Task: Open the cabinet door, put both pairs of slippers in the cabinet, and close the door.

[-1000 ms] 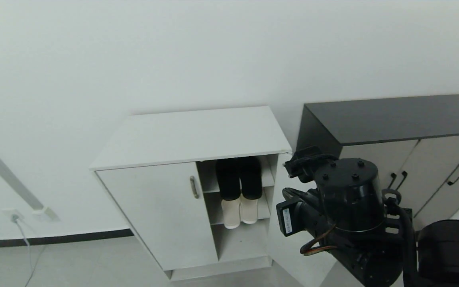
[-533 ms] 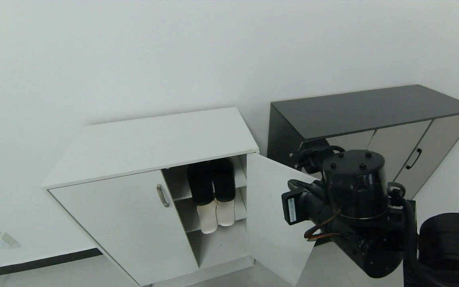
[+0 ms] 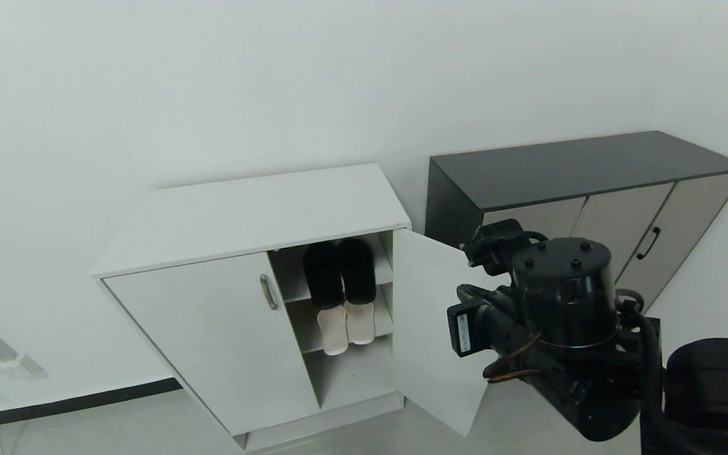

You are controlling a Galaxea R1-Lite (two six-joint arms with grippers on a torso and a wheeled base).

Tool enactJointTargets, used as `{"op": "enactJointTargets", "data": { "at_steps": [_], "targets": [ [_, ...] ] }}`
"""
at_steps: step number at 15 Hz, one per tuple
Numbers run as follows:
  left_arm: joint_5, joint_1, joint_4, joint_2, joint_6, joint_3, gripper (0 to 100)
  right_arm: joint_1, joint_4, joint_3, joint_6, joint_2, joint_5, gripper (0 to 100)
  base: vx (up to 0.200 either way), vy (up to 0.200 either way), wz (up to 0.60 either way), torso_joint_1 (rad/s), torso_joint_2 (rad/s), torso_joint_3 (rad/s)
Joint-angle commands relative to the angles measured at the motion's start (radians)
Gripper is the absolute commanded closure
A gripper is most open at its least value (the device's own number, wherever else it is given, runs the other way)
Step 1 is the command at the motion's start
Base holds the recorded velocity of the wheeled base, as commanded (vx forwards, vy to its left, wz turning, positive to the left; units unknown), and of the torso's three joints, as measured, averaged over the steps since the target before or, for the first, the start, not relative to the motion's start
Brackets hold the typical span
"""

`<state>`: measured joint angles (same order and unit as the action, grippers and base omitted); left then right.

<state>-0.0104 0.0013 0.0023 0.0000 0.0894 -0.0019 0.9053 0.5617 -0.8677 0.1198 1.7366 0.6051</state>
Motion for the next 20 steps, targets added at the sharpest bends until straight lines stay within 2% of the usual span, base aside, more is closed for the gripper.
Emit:
{"op": "enactJointTargets", "data": {
  "at_steps": [1,3,5,11,20],
  "targets": [
    [0.000,0.000,0.001,0.000,0.000,0.000,100,-0.042,0.000,-0.013,-0.015,0.006,-0.005,100,0.000,0.000,0.00,0.000,0.00,0.000],
    [0.000,0.000,0.001,0.000,0.000,0.000,100,-0.112,0.001,-0.045,-0.026,0.040,-0.018,100,0.000,0.000,0.00,0.000,0.00,0.000],
    [-0.003,0.000,0.001,0.000,0.001,0.000,100,-0.213,0.007,-0.119,-0.029,0.077,-0.105,100,0.000,0.000,0.00,0.000,0.00,0.000],
    [-0.005,0.000,0.001,0.000,0.004,0.000,100,-0.356,-0.005,-0.274,-0.031,0.172,-0.136,100,0.000,0.000,0.00,0.000,0.00,0.000],
    [-0.005,0.000,-0.001,0.000,0.007,0.000,100,-0.442,-0.034,-0.464,-0.025,0.333,-0.180,100,0.000,0.000,0.00,0.000,0.00,0.000]
  ]
}}
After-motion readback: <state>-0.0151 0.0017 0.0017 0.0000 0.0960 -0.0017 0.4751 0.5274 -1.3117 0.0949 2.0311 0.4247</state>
